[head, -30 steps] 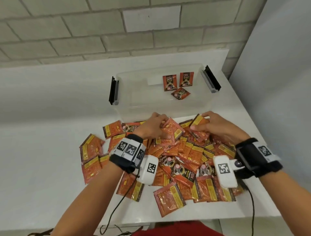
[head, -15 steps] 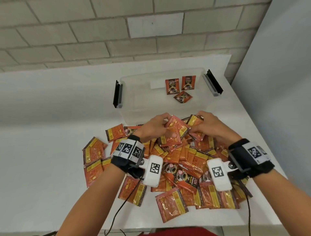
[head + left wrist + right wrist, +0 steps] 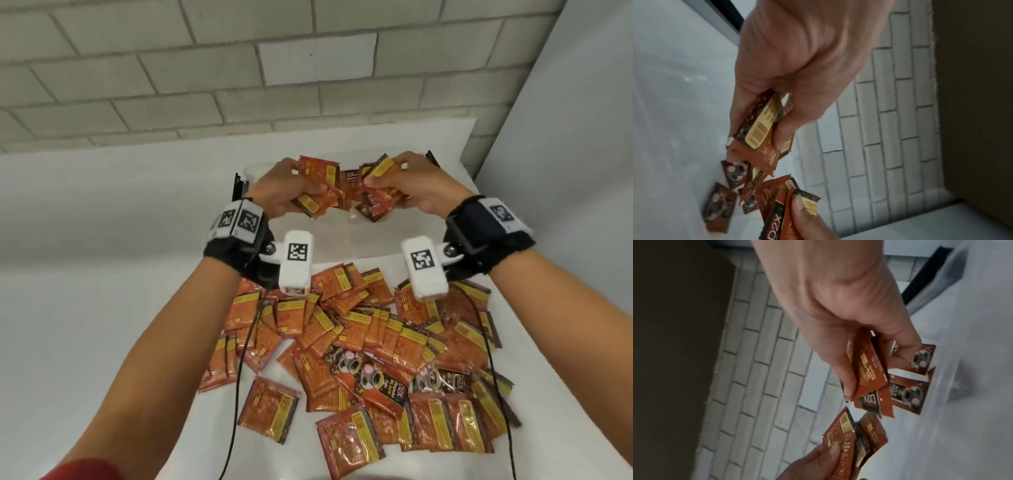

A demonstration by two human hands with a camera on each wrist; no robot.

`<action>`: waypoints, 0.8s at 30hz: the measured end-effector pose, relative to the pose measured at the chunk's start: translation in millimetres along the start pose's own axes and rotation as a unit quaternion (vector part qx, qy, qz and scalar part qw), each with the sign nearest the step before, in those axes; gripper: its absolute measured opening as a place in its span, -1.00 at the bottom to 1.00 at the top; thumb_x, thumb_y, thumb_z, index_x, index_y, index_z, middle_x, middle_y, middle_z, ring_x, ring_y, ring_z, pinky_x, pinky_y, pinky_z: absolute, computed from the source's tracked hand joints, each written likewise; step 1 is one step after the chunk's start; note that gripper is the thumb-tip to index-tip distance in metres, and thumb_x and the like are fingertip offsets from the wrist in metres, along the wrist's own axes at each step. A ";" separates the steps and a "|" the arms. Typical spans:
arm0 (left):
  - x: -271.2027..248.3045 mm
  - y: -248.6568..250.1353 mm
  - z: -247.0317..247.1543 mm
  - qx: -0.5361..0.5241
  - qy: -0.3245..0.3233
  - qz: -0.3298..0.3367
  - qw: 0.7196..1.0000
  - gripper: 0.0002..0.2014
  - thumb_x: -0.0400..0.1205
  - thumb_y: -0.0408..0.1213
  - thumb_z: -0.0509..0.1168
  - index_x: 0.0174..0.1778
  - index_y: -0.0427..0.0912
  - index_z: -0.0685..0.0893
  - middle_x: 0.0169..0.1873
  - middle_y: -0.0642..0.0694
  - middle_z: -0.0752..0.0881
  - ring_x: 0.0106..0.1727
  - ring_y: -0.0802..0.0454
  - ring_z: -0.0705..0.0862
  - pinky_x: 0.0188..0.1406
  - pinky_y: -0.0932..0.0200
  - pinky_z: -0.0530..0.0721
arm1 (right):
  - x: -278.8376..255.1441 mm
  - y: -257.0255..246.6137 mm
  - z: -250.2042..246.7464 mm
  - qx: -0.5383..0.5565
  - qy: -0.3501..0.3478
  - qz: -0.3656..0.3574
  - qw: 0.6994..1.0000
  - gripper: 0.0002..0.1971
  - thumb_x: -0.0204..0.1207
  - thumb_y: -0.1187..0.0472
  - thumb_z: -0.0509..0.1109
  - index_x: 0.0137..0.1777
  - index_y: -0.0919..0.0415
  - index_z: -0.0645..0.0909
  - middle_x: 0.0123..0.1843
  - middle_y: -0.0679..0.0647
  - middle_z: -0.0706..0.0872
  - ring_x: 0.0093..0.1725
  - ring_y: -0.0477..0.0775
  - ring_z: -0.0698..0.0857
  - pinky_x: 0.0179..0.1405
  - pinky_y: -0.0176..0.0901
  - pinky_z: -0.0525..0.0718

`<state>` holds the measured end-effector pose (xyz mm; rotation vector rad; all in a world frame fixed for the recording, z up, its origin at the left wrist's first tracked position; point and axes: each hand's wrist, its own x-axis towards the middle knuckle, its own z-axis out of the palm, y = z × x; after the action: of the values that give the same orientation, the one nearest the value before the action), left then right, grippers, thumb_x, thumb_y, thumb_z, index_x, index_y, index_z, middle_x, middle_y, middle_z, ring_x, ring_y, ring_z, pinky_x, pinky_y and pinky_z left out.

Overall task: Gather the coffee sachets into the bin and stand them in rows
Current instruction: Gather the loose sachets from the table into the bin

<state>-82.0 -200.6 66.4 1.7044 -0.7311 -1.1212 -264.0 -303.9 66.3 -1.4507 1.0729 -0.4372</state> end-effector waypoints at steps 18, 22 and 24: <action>-5.1 -27.0 6.1 0.227 0.039 0.083 0.970 -0.49 0.46 -0.41 0.53 0.34 -0.11 0.61 0.29 -0.09 0.59 0.28 0.05 0.58 -0.10 0.39 0.51 | 9.3 24.9 15.9 -0.172 0.026 -0.128 0.976 -0.75 0.42 0.05 0.56 0.03 0.13 0.68 0.10 0.00 0.71 0.15 0.01 0.65 0.06 -0.20 0.57; -58.1 -35.6 17.8 0.207 0.039 0.182 0.961 -0.75 0.55 -0.46 0.42 0.09 -0.11 0.69 -0.09 0.07 0.73 -0.16 0.39 0.67 -0.20 0.56 0.56 | -38.1 33.3 10.2 -0.182 0.007 -0.154 0.971 -0.88 0.48 0.13 0.51 -0.13 0.06 0.60 -0.11 -0.08 0.68 -0.08 -0.13 0.64 -0.05 -0.25 0.56; -75.5 -48.4 26.1 0.219 0.024 0.189 0.957 -0.79 0.60 -0.50 0.35 0.06 -0.14 0.69 -0.12 0.07 0.72 -0.23 0.46 0.65 -0.19 0.62 0.54 | -57.9 45.1 12.1 -0.223 -0.040 -0.128 0.966 -0.90 0.49 0.14 0.49 -0.11 0.10 0.62 -0.14 -0.07 0.68 -0.15 -0.16 0.63 -0.15 -0.33 0.52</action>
<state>-137.1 -128.4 44.9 1.8354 -1.2863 -0.6785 -299.4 -243.8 40.5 -2.0037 0.9594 -0.3260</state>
